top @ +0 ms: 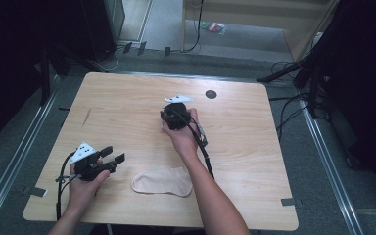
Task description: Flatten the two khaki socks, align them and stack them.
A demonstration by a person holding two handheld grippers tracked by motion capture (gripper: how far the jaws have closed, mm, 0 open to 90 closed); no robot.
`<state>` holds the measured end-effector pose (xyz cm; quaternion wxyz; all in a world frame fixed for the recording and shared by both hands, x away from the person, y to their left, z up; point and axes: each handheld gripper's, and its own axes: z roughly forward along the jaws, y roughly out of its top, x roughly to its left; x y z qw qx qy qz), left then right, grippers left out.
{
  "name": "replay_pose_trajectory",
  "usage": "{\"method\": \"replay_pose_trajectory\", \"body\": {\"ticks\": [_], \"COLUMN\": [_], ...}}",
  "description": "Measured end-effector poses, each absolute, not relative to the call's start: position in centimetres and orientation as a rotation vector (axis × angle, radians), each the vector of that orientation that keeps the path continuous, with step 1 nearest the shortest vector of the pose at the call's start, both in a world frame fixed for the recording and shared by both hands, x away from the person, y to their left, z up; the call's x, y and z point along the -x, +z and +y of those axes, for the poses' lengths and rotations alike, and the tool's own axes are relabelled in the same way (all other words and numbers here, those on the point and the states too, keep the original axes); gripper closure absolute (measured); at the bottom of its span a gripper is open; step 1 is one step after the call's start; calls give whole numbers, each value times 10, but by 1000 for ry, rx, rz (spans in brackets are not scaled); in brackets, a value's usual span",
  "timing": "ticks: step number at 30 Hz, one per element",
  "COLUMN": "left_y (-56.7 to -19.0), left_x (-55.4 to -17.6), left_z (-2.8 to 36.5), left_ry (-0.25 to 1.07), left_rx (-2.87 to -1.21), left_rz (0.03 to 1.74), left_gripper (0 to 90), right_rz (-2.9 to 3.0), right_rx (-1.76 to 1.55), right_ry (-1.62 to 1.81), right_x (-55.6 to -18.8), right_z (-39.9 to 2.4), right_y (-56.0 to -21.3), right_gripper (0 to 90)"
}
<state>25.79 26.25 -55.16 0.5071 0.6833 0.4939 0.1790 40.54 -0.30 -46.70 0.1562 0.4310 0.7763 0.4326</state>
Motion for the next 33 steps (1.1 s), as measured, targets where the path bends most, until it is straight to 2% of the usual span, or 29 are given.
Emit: {"method": "replay_pose_trajectory", "body": {"ticks": [6, 11, 14, 24, 33], "left_y": [-551, -551, -551, -551, -551], "left_x": [-258, -257, -257, -258, -258], "left_z": [263, 263, 263, 263, 262], "left_ry": [429, 433, 431, 433, 440], "left_rx": [-1648, -1646, -1646, -1650, -1653], "left_rz": [1191, 1190, 1191, 1193, 1195], "left_gripper": [347, 346, 347, 352, 354], "right_rz": [2233, 2226, 2243, 2277, 2251], "right_rx": [-1120, -1092, -1150, -1459, -1452], "right_ry": [1416, 1539, 1505, 1264, 1143], "right_x": [-388, -377, -378, -399, -405], "right_z": [13, 4, -14, -88, -109], "right_y": [-431, -418, -428, -506, -523], "right_gripper": [858, 857, 857, 856, 833]}}
